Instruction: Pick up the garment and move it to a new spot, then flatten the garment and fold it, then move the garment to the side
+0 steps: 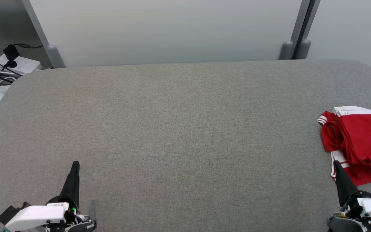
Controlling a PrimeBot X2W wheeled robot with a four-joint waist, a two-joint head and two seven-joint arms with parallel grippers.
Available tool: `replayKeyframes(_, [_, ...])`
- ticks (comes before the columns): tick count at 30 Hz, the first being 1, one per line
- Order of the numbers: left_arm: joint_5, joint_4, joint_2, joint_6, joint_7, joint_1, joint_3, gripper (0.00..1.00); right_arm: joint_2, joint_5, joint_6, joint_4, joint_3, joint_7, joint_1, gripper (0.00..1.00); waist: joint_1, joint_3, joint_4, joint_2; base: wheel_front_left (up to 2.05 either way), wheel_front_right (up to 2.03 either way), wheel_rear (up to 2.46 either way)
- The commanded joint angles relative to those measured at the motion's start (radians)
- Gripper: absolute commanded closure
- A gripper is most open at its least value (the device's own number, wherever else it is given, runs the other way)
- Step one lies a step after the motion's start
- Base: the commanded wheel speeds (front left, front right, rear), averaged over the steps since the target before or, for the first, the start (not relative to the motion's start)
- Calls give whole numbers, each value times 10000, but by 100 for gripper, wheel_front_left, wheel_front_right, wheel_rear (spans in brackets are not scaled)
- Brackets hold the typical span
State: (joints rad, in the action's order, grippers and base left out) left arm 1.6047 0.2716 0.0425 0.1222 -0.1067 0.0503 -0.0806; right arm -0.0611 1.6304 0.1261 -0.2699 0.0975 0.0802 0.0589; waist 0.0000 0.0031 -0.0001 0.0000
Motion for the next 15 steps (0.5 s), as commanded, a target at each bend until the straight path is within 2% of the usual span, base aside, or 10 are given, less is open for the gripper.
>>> replayKeyframes(1, [38, -263, 78, 84, -67, 578, -334, 100, -103, 25, 46, 268, -129, 95, 464, 100, 0, 0, 1, 0, 0, 0, 0])
replayKeyframes(15, [38, -263, 77, 84, -67, 578, -333, 100, -69, -15, 46, 265, -81, 134, 468, 100, 0, 0, 1, 0, 0, 0, 0])
